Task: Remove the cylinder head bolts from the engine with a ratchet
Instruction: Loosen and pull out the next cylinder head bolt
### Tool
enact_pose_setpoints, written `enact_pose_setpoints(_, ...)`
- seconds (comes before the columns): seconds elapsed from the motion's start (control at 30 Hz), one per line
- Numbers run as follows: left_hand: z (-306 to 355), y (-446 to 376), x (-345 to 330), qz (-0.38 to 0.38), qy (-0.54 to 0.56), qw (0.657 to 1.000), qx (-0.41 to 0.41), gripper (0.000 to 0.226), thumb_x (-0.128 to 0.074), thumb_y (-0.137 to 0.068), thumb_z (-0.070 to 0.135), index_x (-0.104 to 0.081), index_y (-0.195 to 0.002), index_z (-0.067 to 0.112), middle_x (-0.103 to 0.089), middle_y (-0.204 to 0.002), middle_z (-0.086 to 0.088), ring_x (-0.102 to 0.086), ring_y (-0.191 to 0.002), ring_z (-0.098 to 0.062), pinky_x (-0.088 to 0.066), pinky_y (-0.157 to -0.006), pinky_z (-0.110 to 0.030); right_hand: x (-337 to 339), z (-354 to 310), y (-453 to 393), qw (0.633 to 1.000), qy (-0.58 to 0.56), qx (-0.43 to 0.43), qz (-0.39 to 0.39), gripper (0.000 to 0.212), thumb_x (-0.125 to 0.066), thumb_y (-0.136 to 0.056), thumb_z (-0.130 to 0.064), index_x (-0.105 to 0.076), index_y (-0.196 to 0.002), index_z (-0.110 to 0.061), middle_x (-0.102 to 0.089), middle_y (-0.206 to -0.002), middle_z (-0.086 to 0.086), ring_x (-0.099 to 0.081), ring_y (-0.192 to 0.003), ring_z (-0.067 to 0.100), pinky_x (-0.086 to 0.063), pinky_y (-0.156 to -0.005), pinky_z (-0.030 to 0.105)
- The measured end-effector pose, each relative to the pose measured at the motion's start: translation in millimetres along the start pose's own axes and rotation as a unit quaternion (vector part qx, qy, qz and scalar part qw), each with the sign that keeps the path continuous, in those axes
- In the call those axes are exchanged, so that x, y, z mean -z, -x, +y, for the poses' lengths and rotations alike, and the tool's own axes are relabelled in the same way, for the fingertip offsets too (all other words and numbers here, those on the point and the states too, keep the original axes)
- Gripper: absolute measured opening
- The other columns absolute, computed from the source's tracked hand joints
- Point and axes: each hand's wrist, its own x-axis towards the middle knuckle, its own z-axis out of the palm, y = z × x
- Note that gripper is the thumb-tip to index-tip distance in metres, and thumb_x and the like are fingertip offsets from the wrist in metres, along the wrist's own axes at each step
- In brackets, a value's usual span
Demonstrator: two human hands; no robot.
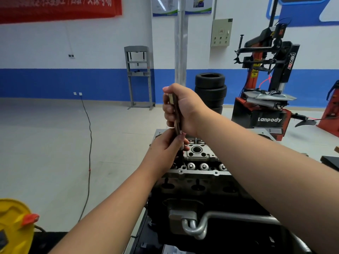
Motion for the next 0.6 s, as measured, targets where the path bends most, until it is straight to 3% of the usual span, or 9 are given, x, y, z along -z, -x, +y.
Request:
enact_pose_setpoints(0.1, 3, 1, -1, 0.016, -0.023, 1.0, -0.008, 0.019, -0.058, -0.084, 0.057, -0.066, -0.09, 0.04, -0.073, -0.084, 0.012, -0.07, -0.077, -0.001, -0.055, -0.074, -0.029, -6, 8, 7, 0.987, 0.077, 0.08, 0.117, 0.028, -0.054, -0.097, -0.037, -0.06, -0.081, -0.015, -0.058, -0.061, -0.004, -0.05, -0.057, 0.015, -0.044, -0.062, 0.032)
enact_pose_setpoints(0.17, 4, 1, -3, 0.038, -0.023, 0.999, -0.012, 0.034, -0.062, -0.073, 0.055, -0.064, -0.093, 0.028, -0.07, -0.08, 0.003, -0.059, -0.067, -0.008, -0.047, -0.065, -0.03, -10, 15, 9, 0.979, 0.09, 0.114, 0.14, 0.037, -0.052, -0.098, -0.047, -0.059, -0.081, -0.015, -0.055, -0.062, -0.005, -0.048, -0.06, 0.014, -0.043, -0.065, 0.034)
enact_pose_setpoints(0.23, 6, 2, -5, 0.042, -0.028, 0.998, -0.025, 0.041, -0.065, -0.071, 0.053, -0.062, -0.094, 0.019, -0.068, -0.08, -0.004, -0.055, -0.066, -0.02, -0.046, -0.064, -0.035, -11, 21, 10, 0.979, 0.095, 0.144, 0.11, 0.046, -0.052, -0.096, -0.053, -0.05, -0.075, -0.013, -0.043, -0.059, -0.004, -0.038, -0.056, 0.014, -0.036, -0.059, 0.035)
enact_pose_setpoints(0.27, 5, 3, -5, 0.037, -0.035, 0.998, -0.028, 0.035, -0.065, -0.073, 0.052, -0.062, -0.094, 0.024, -0.069, -0.082, -0.002, -0.06, -0.07, -0.022, -0.05, -0.068, -0.039, -9, 21, 9, 0.983, 0.081, 0.149, 0.074, 0.044, -0.053, -0.096, -0.052, -0.047, -0.072, -0.016, -0.039, -0.056, -0.003, -0.032, -0.052, 0.014, -0.031, -0.055, 0.033)
enact_pose_setpoints(0.33, 5, 5, -5, 0.016, -0.042, 0.999, -0.02, 0.023, -0.06, -0.081, 0.056, -0.062, -0.092, 0.035, -0.073, -0.087, 0.006, -0.071, -0.079, -0.017, -0.057, -0.082, -0.048, 1, 16, 6, 0.991, 0.042, 0.12, -0.033, 0.041, -0.052, -0.097, -0.043, -0.043, -0.065, -0.019, -0.033, -0.052, -0.003, -0.025, -0.048, 0.014, -0.023, -0.05, 0.03)
enact_pose_setpoints(0.43, 5, 9, -4, -0.001, 0.026, 1.0, 0.017, 0.026, -0.053, -0.089, 0.052, -0.067, -0.09, 0.03, -0.074, -0.095, 0.004, -0.074, -0.087, -0.017, -0.056, -0.093, -0.06, 18, 9, -2, 0.988, -0.012, 0.053, -0.144, 0.037, -0.052, -0.094, -0.042, -0.043, -0.066, -0.02, -0.028, -0.052, -0.005, -0.021, -0.048, 0.013, -0.014, -0.057, 0.033)
enact_pose_setpoints(0.53, 5, 7, -4, 0.013, 0.013, 1.0, 0.013, 0.022, -0.05, -0.095, 0.042, -0.068, -0.092, 0.03, -0.073, -0.093, 0.002, -0.074, -0.087, -0.017, -0.056, -0.094, -0.061, 24, 16, -5, 0.988, -0.037, 0.056, -0.142, 0.031, -0.057, -0.09, -0.049, -0.05, -0.083, -0.02, -0.035, -0.055, -0.006, -0.028, -0.049, 0.011, -0.021, -0.056, 0.03)
enact_pose_setpoints(0.6, 5, 5, -6, 0.028, -0.006, 1.0, 0.0, 0.015, -0.054, -0.094, 0.042, -0.066, -0.096, 0.035, -0.073, -0.089, 0.006, -0.075, -0.085, -0.016, -0.058, -0.092, -0.057, 31, 29, -6, 0.983, -0.069, 0.094, -0.139, 0.022, -0.062, -0.089, -0.035, -0.051, -0.094, -0.017, -0.048, -0.061, -0.002, -0.042, -0.052, 0.012, -0.034, -0.057, 0.029)
